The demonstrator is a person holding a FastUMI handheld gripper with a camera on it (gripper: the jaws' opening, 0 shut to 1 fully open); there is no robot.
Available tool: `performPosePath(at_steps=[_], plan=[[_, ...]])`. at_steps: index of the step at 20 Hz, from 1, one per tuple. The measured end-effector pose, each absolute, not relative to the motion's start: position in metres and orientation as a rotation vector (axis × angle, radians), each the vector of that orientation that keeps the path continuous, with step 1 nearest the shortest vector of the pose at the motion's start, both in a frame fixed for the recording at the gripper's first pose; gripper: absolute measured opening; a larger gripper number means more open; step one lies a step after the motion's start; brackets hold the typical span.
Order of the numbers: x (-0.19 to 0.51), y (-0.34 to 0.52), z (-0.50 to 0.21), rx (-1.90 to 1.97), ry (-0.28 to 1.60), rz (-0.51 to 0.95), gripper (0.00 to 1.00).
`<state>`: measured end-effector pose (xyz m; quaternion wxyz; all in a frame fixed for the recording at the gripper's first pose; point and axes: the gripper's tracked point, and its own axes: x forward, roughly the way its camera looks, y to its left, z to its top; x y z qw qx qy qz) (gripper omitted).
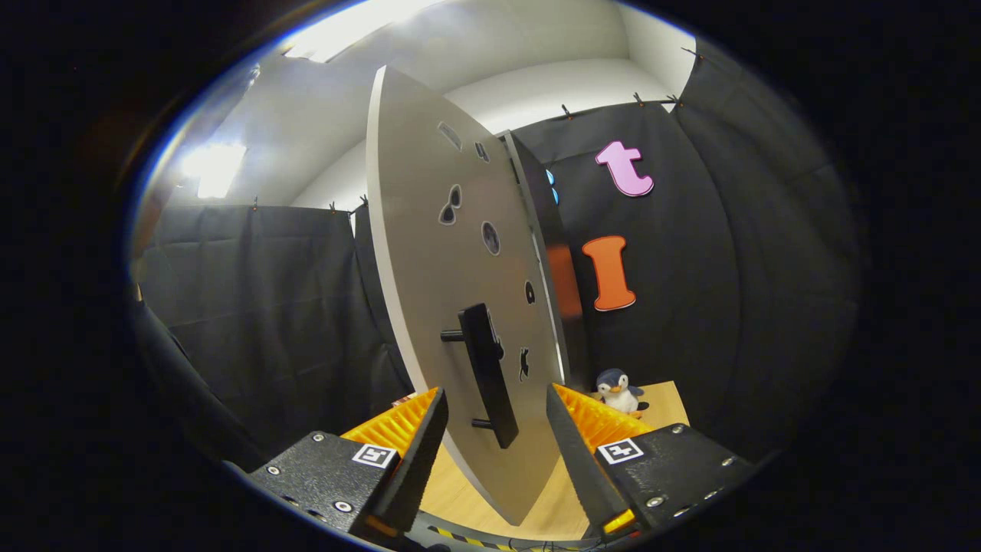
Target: Open the shoe cabinet door, grab the shoes and put them into the shoe cabinet, then close the shoe cabinet door.
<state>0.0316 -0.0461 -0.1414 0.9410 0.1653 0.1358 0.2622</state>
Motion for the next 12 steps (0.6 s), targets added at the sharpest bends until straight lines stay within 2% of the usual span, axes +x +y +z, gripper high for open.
performPosePath(at_steps=[5, 9, 12], plan=[[0.051, -0.058, -0.151, 0.337, 0.288, 0.555, 0.8], [0.061, -0.049, -0.162, 0.36, 0.32, 0.633, 0.78], [0.068, -0.043, -0.166, 0.389, 0.328, 0.685, 0.73]])
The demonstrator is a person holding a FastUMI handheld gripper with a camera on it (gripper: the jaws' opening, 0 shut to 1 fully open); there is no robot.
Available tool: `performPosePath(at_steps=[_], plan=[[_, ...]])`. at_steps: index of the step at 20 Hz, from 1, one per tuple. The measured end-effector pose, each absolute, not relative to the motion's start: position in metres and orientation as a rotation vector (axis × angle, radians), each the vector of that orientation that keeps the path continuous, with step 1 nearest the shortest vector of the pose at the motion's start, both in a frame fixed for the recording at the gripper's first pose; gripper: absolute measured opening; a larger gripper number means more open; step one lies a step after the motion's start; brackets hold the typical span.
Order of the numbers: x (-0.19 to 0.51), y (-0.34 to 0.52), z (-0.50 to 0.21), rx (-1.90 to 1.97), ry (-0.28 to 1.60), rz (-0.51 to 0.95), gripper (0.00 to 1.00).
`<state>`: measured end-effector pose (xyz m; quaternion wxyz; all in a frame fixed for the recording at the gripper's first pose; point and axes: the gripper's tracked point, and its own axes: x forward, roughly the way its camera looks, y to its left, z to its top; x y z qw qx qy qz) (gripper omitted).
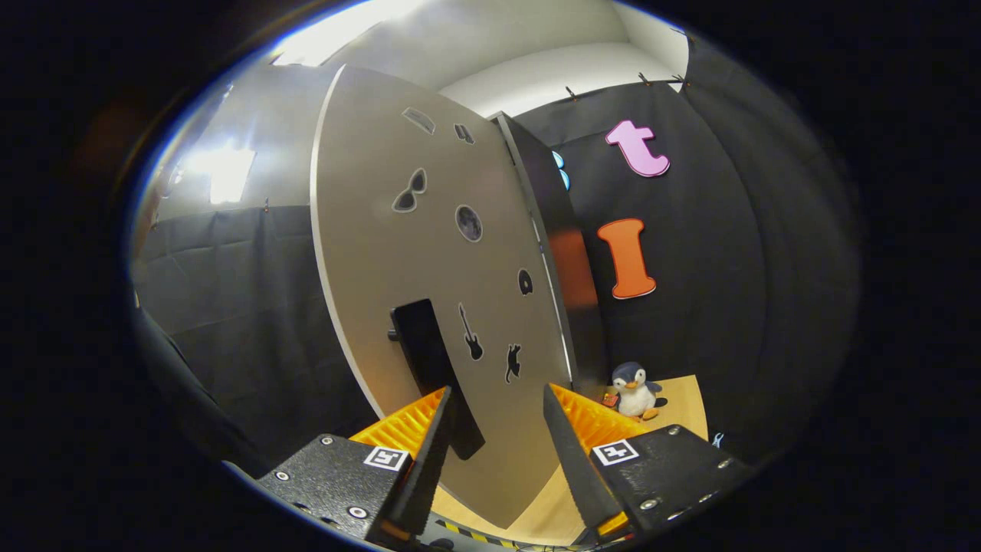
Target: Open the shoe cabinet door, grab the shoes and put them into the shoe cabinet, then close the shoe cabinet door.
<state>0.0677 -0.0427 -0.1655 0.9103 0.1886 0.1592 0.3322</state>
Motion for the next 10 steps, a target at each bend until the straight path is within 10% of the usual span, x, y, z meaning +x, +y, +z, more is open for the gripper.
performPosePath(at_steps=[10], plan=[[0.0658, -0.0365, -0.1663, 0.424, 0.321, 0.769, 0.73]])
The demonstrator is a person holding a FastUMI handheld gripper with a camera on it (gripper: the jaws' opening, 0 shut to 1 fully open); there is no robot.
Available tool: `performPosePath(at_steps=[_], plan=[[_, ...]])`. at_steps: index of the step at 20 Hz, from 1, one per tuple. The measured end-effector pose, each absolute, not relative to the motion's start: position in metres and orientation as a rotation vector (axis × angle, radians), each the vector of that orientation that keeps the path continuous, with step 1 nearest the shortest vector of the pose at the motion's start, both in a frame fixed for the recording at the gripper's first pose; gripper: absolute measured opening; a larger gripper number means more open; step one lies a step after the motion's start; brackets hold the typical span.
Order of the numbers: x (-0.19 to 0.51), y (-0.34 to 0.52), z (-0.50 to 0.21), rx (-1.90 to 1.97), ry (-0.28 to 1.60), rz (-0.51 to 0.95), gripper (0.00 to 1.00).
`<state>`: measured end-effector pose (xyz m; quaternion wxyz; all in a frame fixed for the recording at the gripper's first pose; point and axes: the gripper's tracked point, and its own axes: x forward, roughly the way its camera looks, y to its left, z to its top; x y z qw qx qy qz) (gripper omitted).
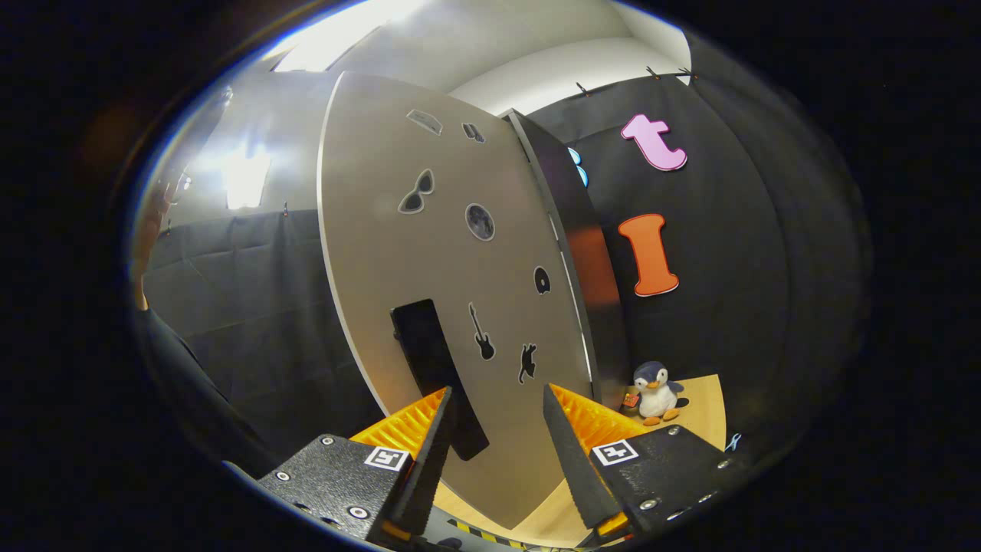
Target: Open the shoe cabinet door, grab the shoes and put them into the shoe cabinet, then close the shoe cabinet door.
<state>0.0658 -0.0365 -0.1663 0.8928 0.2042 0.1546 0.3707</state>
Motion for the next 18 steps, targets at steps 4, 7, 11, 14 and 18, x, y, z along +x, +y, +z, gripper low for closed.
performPosePath(at_steps=[4, 7, 11, 14, 18], plan=[[0.065, -0.027, -0.162, 0.393, 0.297, 0.765, 0.71], [0.07, -0.006, -0.158, 0.369, 0.304, 0.819, 0.69], [0.066, 0.039, -0.155, 0.373, 0.324, 0.91, 0.69], [0.061, 0.073, -0.153, 0.378, 0.341, 0.973, 0.69], [0.068, 0.11, -0.154, 0.4, 0.36, 1.026, 0.69]])
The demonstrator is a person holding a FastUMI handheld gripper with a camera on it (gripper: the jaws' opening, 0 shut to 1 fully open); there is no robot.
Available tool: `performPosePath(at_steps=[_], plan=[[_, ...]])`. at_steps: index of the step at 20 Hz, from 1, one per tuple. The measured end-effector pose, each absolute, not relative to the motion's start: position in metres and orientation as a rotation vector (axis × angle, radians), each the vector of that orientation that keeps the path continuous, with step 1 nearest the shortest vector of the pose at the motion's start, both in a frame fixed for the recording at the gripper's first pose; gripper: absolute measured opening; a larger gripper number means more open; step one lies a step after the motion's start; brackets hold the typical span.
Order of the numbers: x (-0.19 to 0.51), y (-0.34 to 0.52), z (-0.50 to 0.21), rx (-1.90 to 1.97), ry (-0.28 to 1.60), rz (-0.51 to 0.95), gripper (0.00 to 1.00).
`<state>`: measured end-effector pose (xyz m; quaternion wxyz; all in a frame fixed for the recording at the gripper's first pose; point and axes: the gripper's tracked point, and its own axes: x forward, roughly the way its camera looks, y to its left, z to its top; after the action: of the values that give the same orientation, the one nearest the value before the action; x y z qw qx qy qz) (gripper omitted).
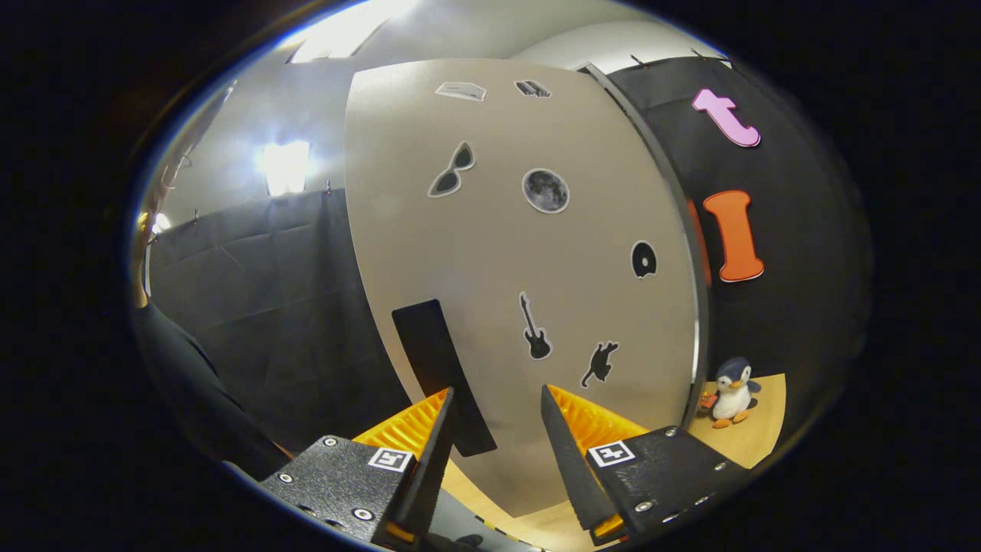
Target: Open the shoe cabinet door, grab the shoes and put them into the shoe cabinet, then close the shoe cabinet door.
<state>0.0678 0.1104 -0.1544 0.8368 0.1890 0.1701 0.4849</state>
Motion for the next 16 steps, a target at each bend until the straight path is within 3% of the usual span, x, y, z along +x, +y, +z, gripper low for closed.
performPosePath(at_steps=[16], plan=[[0.096, 0.246, -0.154, 0.285, 0.372, 0.991, 0.8]])
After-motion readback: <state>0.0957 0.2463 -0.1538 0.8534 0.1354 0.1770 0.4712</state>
